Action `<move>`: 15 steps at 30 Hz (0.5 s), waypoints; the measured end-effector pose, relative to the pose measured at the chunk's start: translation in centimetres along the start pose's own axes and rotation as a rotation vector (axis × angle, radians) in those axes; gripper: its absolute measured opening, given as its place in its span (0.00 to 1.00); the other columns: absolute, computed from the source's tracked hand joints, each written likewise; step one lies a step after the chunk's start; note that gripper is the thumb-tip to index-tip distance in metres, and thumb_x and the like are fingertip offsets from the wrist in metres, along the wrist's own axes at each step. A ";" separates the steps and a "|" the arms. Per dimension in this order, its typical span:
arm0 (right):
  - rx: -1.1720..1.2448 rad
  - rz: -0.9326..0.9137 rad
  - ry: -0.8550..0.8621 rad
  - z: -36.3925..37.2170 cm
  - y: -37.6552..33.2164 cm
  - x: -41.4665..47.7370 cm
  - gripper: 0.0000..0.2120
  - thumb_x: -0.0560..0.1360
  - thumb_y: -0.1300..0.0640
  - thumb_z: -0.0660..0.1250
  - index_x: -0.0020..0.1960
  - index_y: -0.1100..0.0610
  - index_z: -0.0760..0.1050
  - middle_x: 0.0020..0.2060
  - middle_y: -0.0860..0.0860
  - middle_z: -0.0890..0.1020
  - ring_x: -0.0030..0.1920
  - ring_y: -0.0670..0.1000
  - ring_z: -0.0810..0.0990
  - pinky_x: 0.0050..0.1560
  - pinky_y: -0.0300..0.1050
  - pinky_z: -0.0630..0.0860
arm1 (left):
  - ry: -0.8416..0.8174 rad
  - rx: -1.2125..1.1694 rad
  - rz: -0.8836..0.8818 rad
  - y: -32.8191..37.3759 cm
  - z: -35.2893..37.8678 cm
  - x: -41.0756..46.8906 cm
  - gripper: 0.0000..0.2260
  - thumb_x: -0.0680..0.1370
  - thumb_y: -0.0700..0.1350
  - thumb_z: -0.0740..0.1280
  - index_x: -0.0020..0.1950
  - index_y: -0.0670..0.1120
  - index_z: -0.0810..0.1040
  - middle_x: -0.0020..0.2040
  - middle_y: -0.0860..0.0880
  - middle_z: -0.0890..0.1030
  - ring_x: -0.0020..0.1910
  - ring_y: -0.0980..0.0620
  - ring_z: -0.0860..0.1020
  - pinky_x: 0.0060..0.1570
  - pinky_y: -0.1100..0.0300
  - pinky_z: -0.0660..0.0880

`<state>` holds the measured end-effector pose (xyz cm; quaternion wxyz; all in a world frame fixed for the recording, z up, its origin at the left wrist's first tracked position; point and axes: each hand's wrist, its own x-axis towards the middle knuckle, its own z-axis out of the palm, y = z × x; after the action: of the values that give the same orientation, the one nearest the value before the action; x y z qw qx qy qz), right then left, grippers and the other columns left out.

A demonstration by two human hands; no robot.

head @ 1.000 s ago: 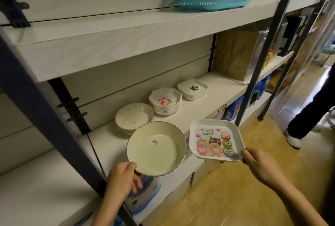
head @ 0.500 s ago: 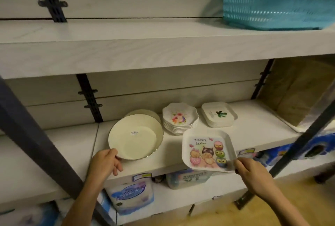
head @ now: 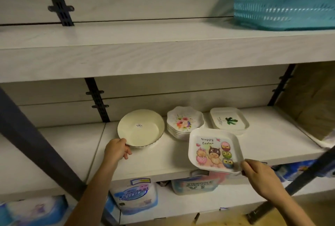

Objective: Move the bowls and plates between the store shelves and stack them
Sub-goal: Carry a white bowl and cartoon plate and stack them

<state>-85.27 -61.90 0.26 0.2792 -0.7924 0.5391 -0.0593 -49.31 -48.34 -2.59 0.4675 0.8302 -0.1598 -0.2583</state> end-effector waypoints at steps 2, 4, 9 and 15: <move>-0.012 -0.018 -0.006 -0.1 0.1 0.6 0.16 0.79 0.54 0.55 0.39 0.55 0.77 0.38 0.52 0.82 0.42 0.54 0.79 0.47 0.52 0.76 | 0.007 0.005 -0.004 0.4 0.4 0.7 0.17 0.78 0.39 0.54 0.30 0.39 0.72 0.15 0.50 0.75 0.15 0.52 0.69 0.26 0.60 0.62; -0.024 -0.042 0.004 -0.1 0.0 1.3 0.16 0.79 0.56 0.56 0.36 0.55 0.75 0.34 0.49 0.80 0.40 0.54 0.78 0.43 0.50 0.74 | 0.006 -0.004 -0.006 0.6 0.8 1.4 0.17 0.78 0.39 0.54 0.30 0.39 0.72 0.14 0.50 0.74 0.18 0.50 0.68 0.26 0.60 0.62; -0.013 -0.070 0.039 -0.1 -0.7 3.0 0.17 0.79 0.57 0.55 0.32 0.51 0.71 0.32 0.48 0.78 0.39 0.55 0.77 0.43 0.51 0.73 | 0.025 0.019 -0.011 0.9 1.2 2.7 0.19 0.77 0.39 0.55 0.27 0.40 0.71 0.13 0.51 0.73 0.19 0.49 0.68 0.25 0.60 0.60; -0.011 -0.080 0.046 -0.1 -1.9 4.5 0.16 0.79 0.55 0.55 0.34 0.49 0.72 0.37 0.51 0.81 0.41 0.55 0.78 0.45 0.51 0.75 | 0.002 0.059 -0.023 0.7 1.3 3.4 0.20 0.79 0.41 0.55 0.27 0.40 0.72 0.13 0.52 0.73 0.21 0.49 0.68 0.25 0.62 0.61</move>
<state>-81.90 -65.41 0.34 0.2598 -0.8133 0.5136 -0.0856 -47.31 -51.36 -3.53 0.4400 0.8456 -0.1575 -0.2581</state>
